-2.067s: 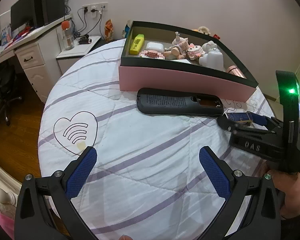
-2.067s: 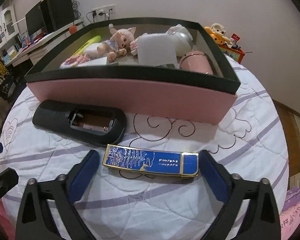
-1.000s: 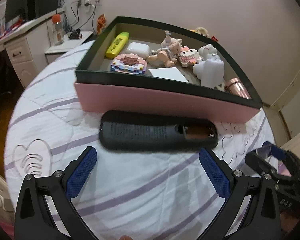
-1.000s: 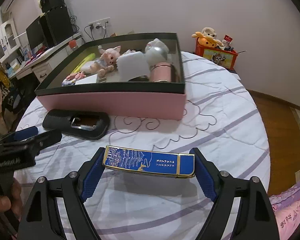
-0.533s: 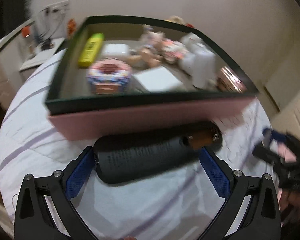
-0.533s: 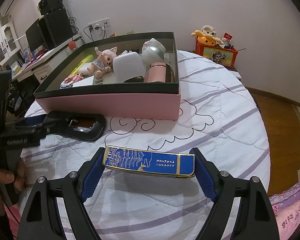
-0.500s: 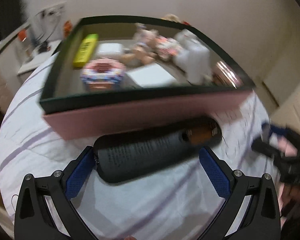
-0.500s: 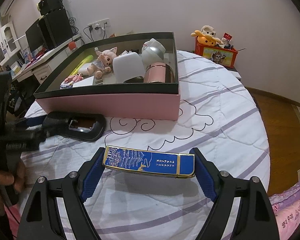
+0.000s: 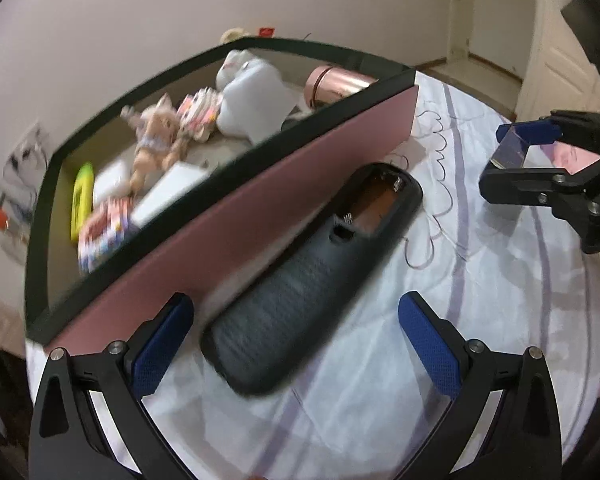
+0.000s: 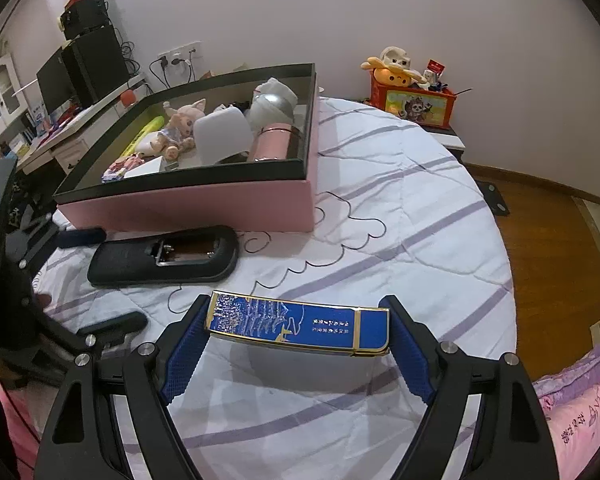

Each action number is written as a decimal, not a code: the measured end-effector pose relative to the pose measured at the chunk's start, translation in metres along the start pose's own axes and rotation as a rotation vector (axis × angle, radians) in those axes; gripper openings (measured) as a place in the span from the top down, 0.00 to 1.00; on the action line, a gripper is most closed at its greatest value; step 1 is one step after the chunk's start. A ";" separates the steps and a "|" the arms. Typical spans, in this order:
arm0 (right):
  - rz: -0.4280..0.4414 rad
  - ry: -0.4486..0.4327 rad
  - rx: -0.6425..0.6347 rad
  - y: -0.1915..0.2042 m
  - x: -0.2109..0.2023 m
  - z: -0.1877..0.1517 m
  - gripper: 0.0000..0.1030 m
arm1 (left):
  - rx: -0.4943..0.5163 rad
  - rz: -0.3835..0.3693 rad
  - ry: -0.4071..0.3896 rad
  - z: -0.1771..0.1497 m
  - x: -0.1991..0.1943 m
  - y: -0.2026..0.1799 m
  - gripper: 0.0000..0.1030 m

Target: Organize rigid objects

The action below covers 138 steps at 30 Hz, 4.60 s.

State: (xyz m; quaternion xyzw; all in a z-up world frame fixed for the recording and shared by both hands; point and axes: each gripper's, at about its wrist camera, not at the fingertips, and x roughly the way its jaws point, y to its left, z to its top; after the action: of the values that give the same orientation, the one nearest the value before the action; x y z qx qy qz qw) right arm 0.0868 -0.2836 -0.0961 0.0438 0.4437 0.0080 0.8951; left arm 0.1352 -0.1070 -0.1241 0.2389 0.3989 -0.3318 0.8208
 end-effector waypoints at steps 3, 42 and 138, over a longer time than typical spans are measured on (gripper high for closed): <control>-0.006 0.003 0.005 -0.001 0.001 0.000 0.19 | 0.074 -0.051 0.019 0.008 0.004 -0.004 0.00; -0.040 -0.020 0.037 -0.011 -0.012 0.001 0.19 | 0.163 -0.194 0.000 0.042 0.014 -0.026 0.86; 0.283 -0.138 0.002 0.055 -0.039 0.152 0.00 | -0.518 0.197 -0.202 0.037 -0.130 0.116 0.00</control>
State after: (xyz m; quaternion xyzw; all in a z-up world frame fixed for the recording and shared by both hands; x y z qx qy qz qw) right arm 0.1855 -0.2418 0.0307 0.1073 0.3707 0.1304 0.9133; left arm 0.1789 -0.0082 0.0171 0.0249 0.3616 -0.1598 0.9182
